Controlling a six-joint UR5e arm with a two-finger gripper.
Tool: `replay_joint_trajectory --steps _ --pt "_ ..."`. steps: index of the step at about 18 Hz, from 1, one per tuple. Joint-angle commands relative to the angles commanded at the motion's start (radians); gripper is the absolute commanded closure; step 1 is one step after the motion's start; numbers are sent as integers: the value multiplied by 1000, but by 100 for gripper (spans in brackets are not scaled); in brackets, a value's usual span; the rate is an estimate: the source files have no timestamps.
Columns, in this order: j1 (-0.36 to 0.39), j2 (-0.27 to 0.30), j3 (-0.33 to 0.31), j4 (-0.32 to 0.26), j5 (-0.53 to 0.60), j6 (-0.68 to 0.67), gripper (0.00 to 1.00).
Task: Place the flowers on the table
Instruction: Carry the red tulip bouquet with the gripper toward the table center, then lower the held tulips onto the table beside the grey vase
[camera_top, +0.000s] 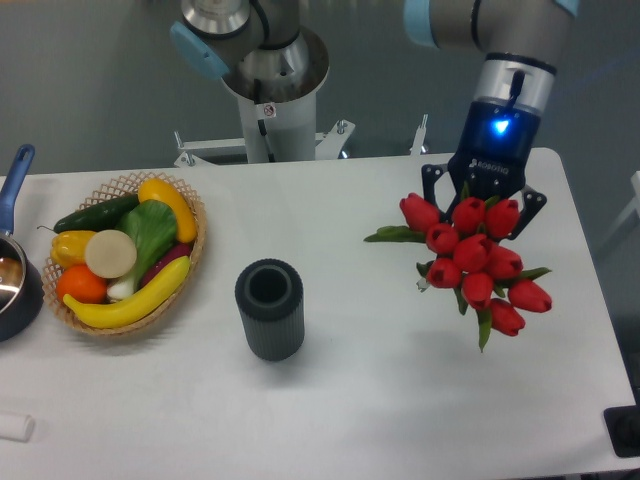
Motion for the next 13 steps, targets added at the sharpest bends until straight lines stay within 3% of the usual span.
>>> replay_joint_trajectory --steps 9,13 --pt "-44 -17 -14 -9 261 35 56" --pt "-106 -63 -15 -14 388 83 56"
